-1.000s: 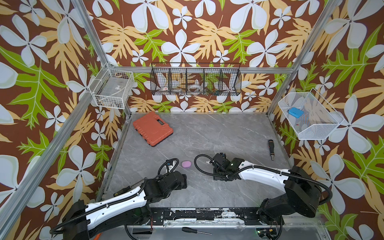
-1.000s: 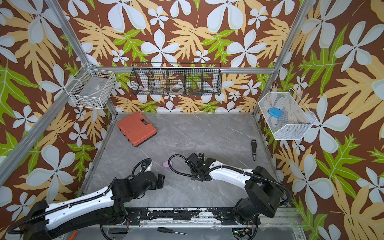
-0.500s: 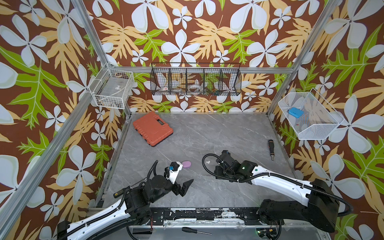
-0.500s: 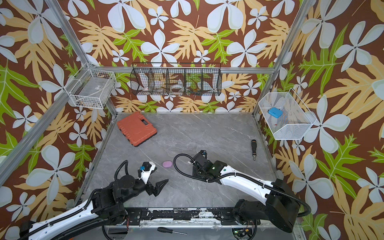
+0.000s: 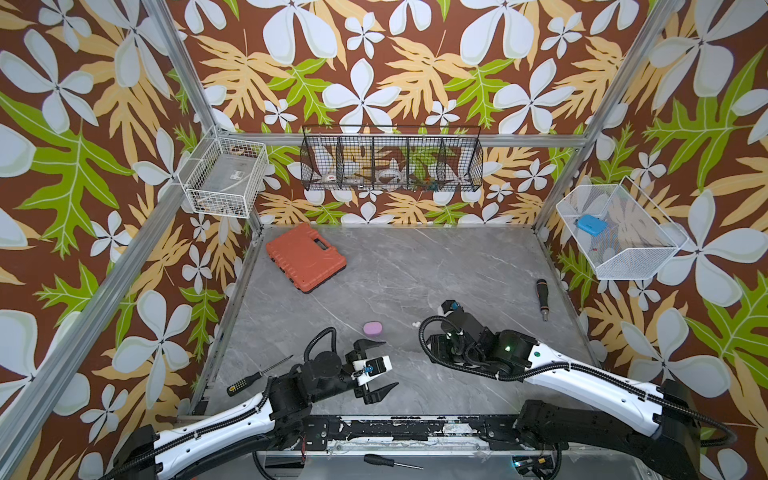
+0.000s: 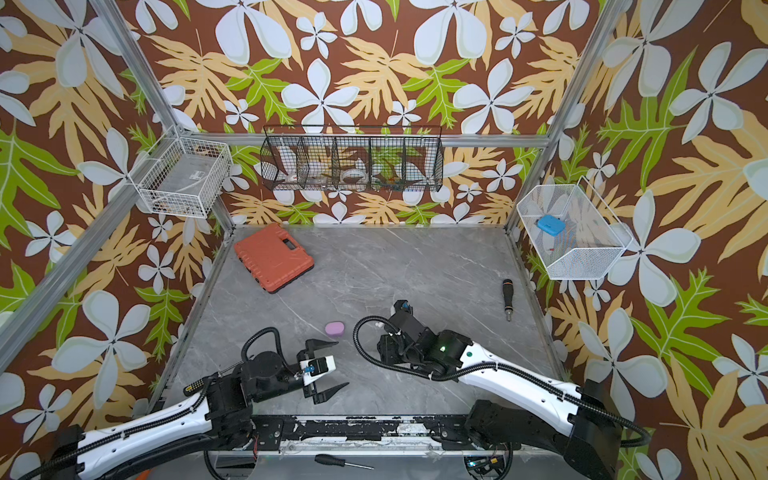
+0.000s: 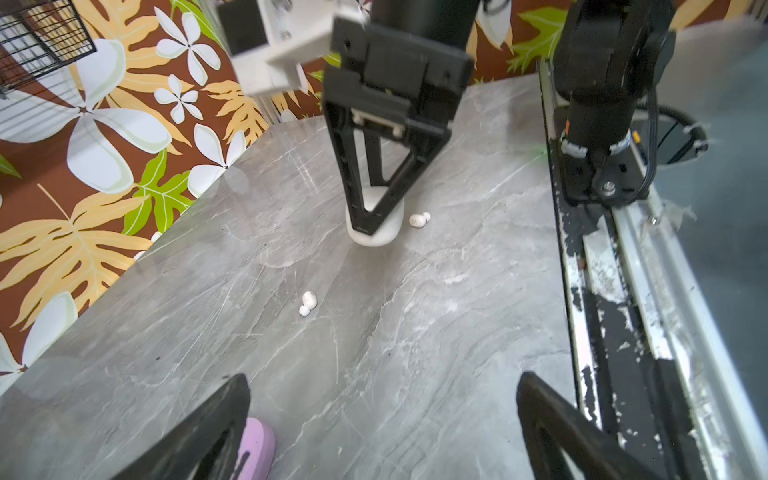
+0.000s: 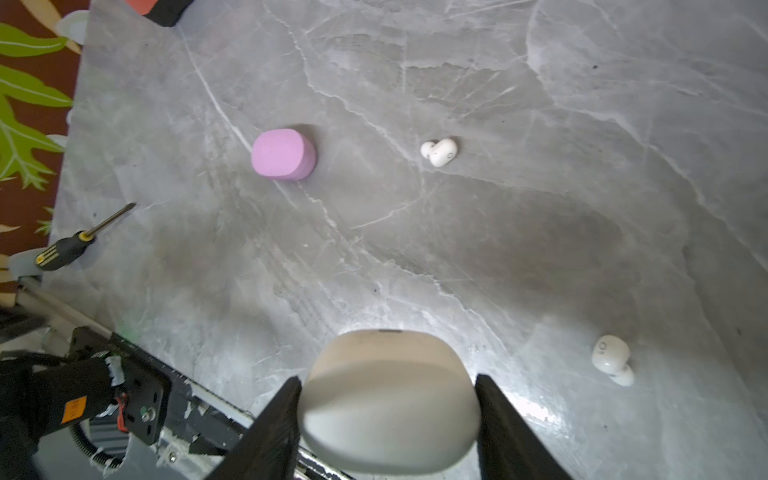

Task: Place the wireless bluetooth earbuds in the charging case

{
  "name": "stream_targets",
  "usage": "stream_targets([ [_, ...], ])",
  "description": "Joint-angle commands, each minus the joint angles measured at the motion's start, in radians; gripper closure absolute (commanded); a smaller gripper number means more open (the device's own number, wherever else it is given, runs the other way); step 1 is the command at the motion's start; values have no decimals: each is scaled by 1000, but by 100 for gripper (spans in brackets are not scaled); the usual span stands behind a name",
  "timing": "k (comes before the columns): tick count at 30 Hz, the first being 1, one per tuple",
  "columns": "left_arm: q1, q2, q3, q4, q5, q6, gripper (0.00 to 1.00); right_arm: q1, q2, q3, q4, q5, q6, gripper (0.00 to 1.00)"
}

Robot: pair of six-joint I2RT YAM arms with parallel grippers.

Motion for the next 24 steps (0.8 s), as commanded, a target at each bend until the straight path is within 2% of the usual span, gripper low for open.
stream_targets([
  [1, -1, 42, -13, 154, -31, 120, 0, 38, -14, 8, 46, -15, -11, 40],
  [7, 0, 140, -16, 291, -31, 115, 0, 102, -10, 18, 102, -26, -13, 41],
  [12, 0, 222, -1, 304, 22, 95, 0, 144, 10, 21, 160, -32, -7, 41],
  [24, 0, 245, -7, 344, 13, 73, 5, 201, 57, 46, 232, -34, -3, 41],
])
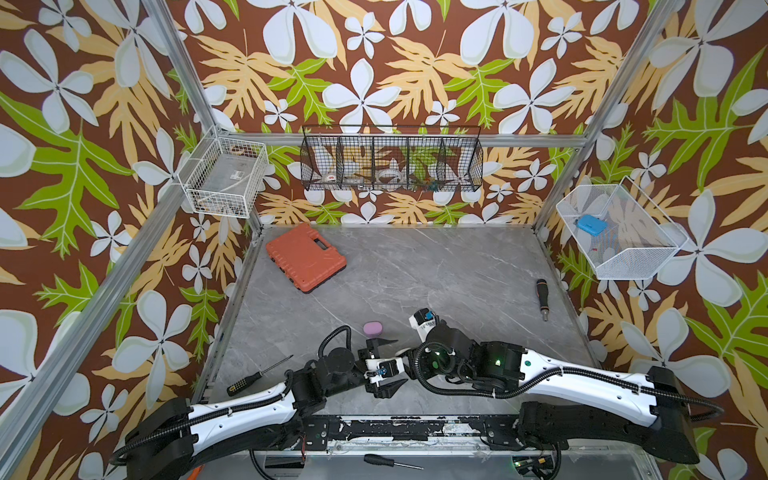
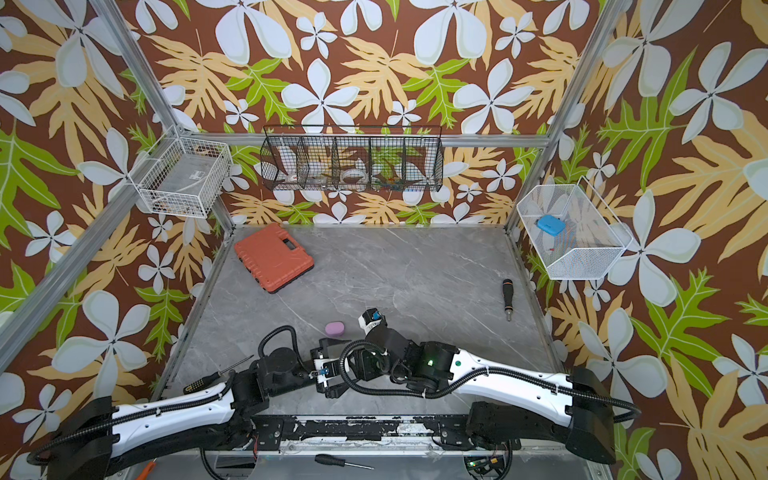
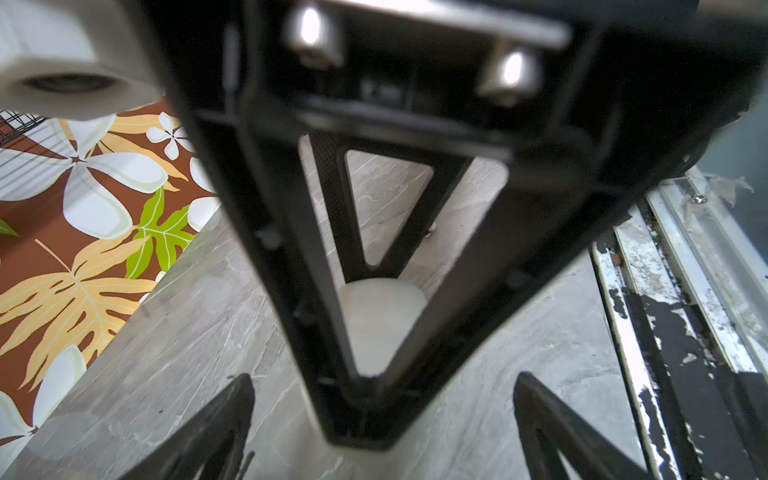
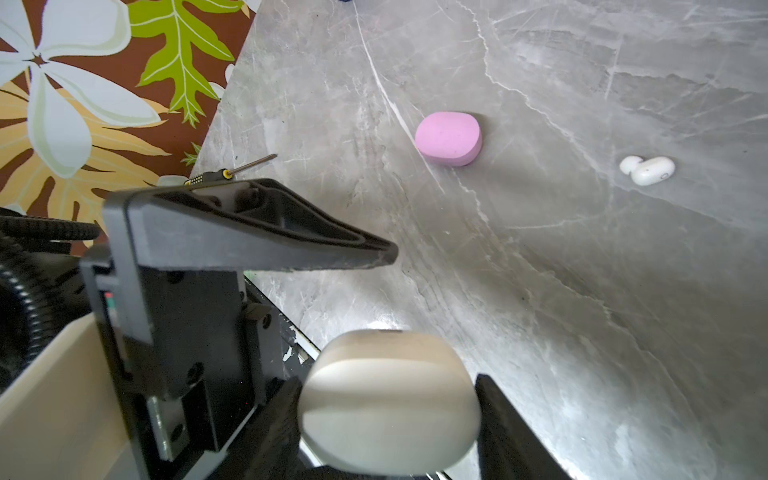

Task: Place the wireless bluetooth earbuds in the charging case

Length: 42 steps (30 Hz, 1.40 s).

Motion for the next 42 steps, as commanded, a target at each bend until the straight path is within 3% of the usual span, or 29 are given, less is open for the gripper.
stream_targets([
  [1, 0, 3, 1, 52, -12, -3, 5, 5, 0, 5, 51, -9, 2, 42],
  [20, 0, -3, 2, 81, -45, -11, 34, 34, -3, 5, 89, 4, 14, 43],
  [42, 0, -5, 5, 77, -52, -9, 48, 47, 2, 2, 100, 19, 22, 43],
])
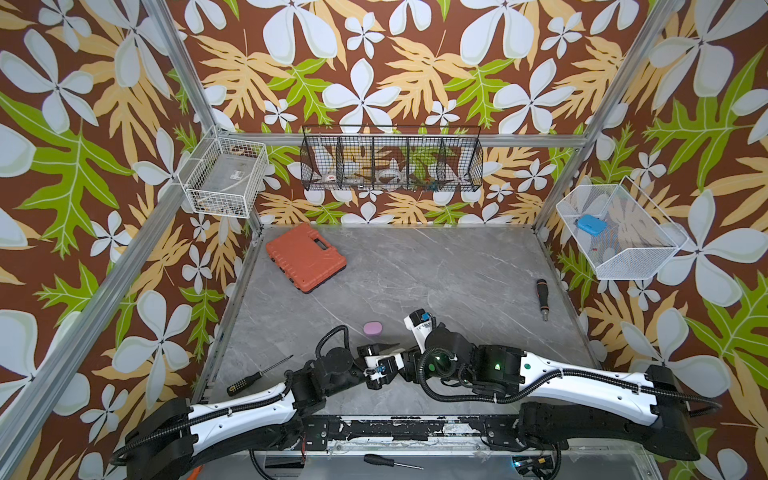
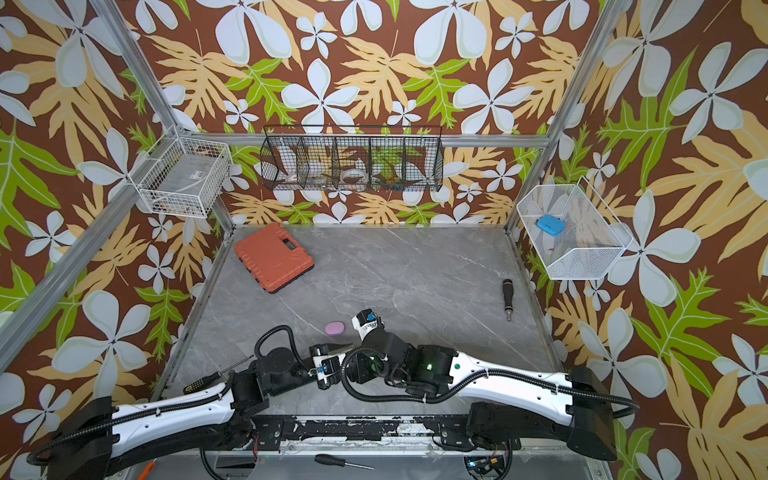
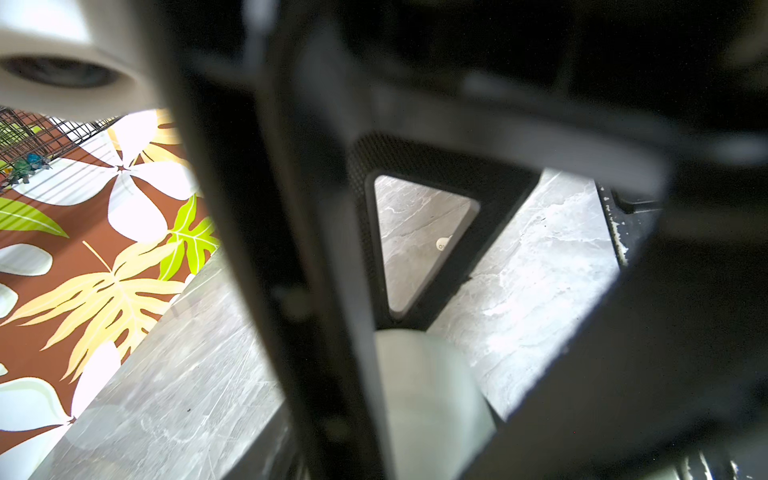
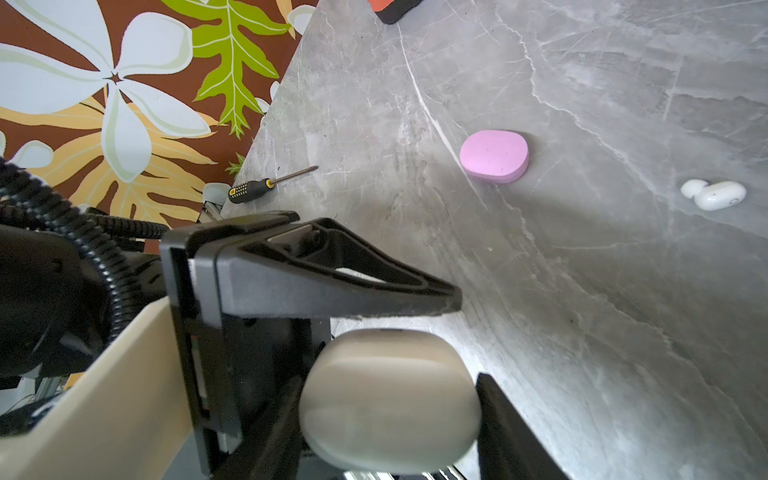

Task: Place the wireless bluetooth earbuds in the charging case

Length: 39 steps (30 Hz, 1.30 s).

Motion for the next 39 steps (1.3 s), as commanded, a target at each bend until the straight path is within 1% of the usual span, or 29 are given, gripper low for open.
stream_targets([
  [1, 0, -2, 6, 28, -4, -5, 49, 1, 3, 2, 20, 15, 7, 43],
  [7, 1, 1, 11, 24, -9, -4, 57, 1, 5, 1, 19, 14, 10, 42],
  [13, -1, 6, 15, 19, -13, -6, 61, 1, 4, 1, 18, 13, 9, 37],
  [18, -1, 7, 17, 15, -15, -8, 64, 2, 2, -2, 19, 8, 7, 30],
  [22, 0, 8, 20, 8, -18, -4, 70, 1, -7, 1, 13, 15, 3, 23],
  [24, 0, 9, 22, 2, -17, -5, 73, 2, -23, 4, 3, 26, -5, 12],
  [26, 0, 8, 23, -6, -16, -6, 78, 2, -47, 15, -22, 44, -14, 1],
  [33, 0, 5, 35, -38, 3, -30, 99, 1, -182, 25, -109, 146, -56, 0],
  [36, 0, 2, 47, -63, 18, -51, 100, 2, -251, 18, -119, 166, -78, 0],
  [39, 0, 2, 50, -76, 26, -56, 100, 2, -305, 14, -111, 154, -97, 0],
])
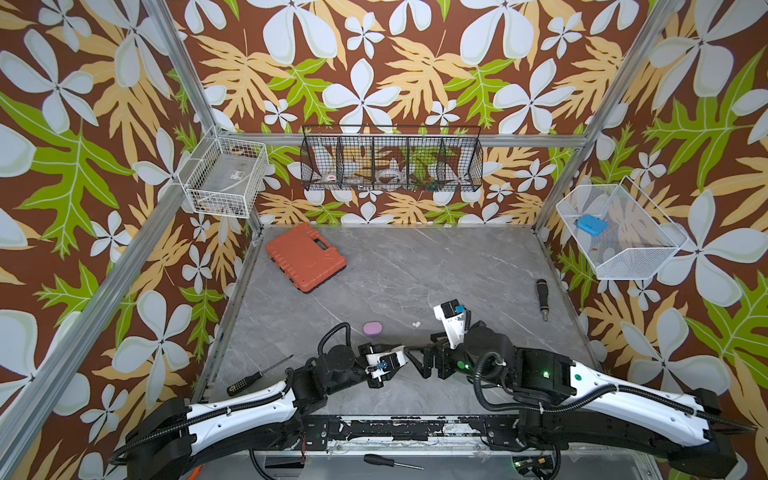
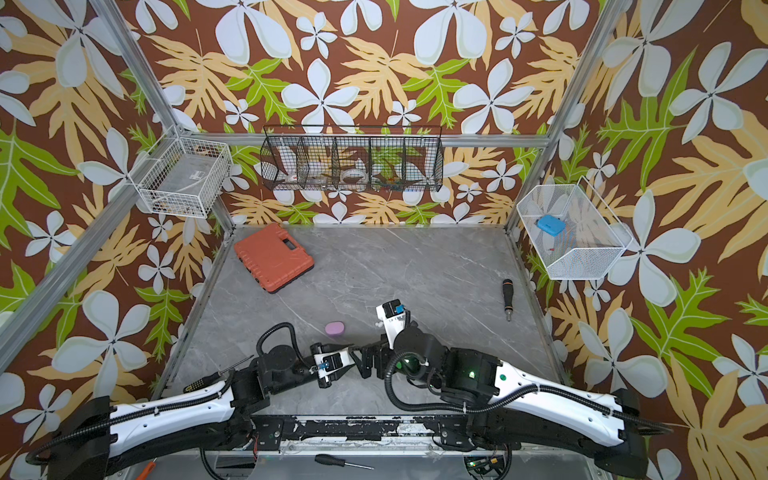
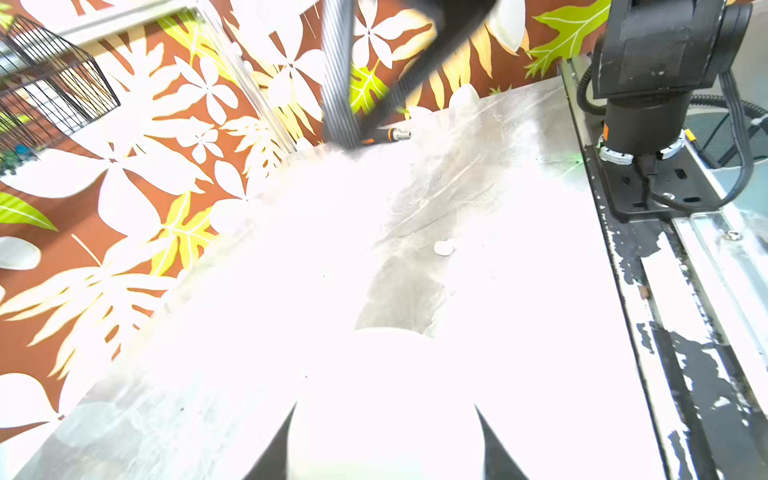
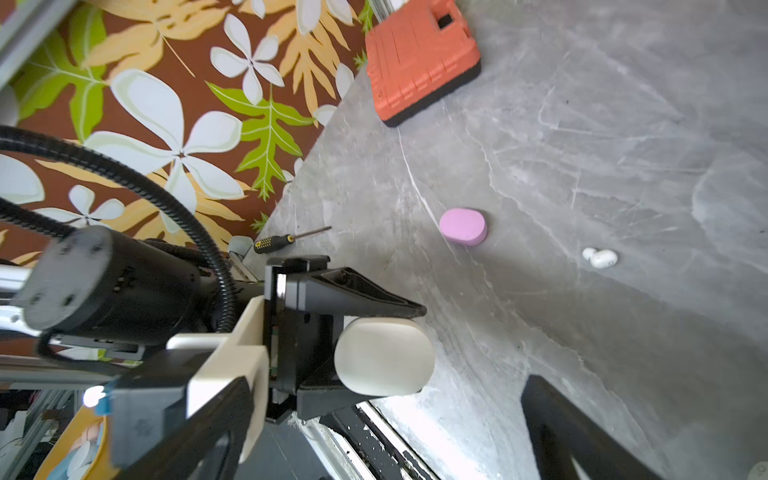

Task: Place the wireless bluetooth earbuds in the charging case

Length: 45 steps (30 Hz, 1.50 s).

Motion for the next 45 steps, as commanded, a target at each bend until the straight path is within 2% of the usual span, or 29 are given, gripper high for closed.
stream_targets([
  [1, 2, -2, 11, -21, 18, -17, 100, 2, -41, -1, 2, 13, -43, 0],
  [5, 1, -8, 38, -75, 29, -32, 100, 2, -88, 15, -39, 34, -52, 0],
  [9, 1, -32, 77, -139, 60, -143, 100, 2, -144, 17, -81, 87, -75, 0],
  [14, 2, -69, 110, -226, 188, -261, 100, 1, -216, -25, -93, 121, -106, 0],
  [17, 2, -86, 123, -289, 254, -275, 100, 2, -262, -66, -69, 129, -123, 0],
  [28, 2, -156, 97, -263, 182, -257, 100, 1, -295, -118, -53, 129, -172, 0],
  [45, 2, -159, 54, -197, 211, -338, 100, 2, -209, -114, 14, 55, -285, 0],
])
